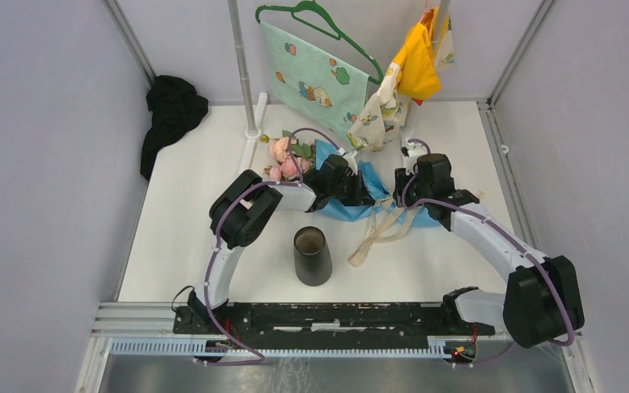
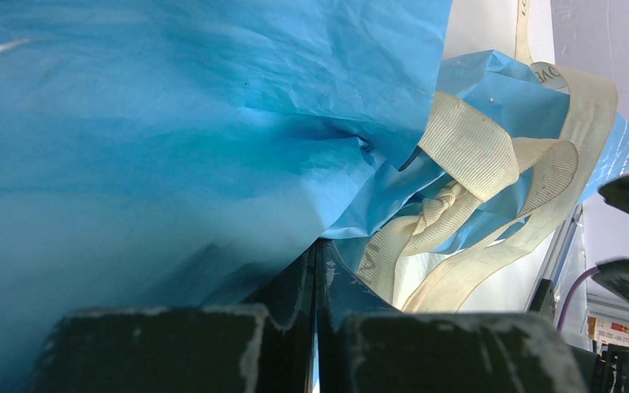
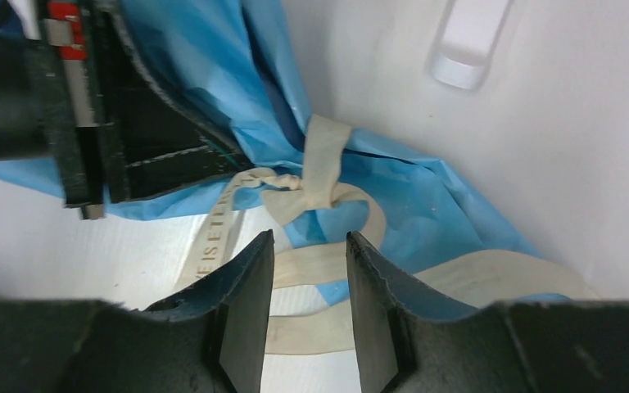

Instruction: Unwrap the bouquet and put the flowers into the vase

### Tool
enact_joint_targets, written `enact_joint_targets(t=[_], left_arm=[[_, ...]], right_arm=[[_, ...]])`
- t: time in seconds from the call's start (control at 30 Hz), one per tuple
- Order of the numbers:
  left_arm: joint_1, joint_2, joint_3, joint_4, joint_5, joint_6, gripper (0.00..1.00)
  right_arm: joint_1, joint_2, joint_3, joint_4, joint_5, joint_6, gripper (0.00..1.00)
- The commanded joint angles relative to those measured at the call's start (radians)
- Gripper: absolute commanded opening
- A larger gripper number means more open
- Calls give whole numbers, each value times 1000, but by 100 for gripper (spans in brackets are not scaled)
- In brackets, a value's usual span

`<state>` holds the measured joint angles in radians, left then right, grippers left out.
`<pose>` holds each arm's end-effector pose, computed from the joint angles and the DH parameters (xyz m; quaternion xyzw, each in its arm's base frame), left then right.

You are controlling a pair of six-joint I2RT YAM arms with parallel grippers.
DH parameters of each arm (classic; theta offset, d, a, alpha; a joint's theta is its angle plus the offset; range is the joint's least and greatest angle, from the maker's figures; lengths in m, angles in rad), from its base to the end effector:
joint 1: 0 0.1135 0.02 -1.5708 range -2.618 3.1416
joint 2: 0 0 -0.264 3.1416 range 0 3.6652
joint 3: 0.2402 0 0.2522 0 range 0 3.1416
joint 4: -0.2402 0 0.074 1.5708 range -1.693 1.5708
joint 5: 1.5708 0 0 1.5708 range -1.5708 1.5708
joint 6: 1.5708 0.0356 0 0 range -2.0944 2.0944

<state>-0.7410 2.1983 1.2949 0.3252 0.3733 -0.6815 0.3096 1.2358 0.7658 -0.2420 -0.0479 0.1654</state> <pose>0.3332 -0.3224 0.1134 0.1140 0.8611 -0.4291 0.2479 0.2488 0.0814 0.2338 -0.0754 0.9059 0.1191 0.3994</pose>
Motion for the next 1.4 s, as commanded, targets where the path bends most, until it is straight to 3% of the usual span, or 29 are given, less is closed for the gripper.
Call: enact_joint_targets(t=[0.0, 0.33, 0.47, 0.63, 0.67, 0.9, 1.37], left_arm=[[3, 41, -12, -73, -27, 3, 2], [3, 42, -12, -70, -22, 2, 2], [2, 43, -11, -69, -22, 2, 2], [4, 43, -10, -69, -22, 2, 2], [3, 43, -11, -71, -22, 2, 2], [3, 53, -4, -71, -22, 1, 2], [3, 68, 2, -71, -19, -1, 2]], right_arm=[[3, 30, 17, 56, 123, -21, 44], [2, 124, 13, 87, 145, -8, 42], [1, 150, 19, 101, 131, -4, 31], [2, 153, 30, 99, 124, 2, 2], [1, 147, 32, 95, 117, 3, 0], [2, 6, 76, 45, 21, 18, 0], [1, -234, 371, -94, -6, 19, 0]])
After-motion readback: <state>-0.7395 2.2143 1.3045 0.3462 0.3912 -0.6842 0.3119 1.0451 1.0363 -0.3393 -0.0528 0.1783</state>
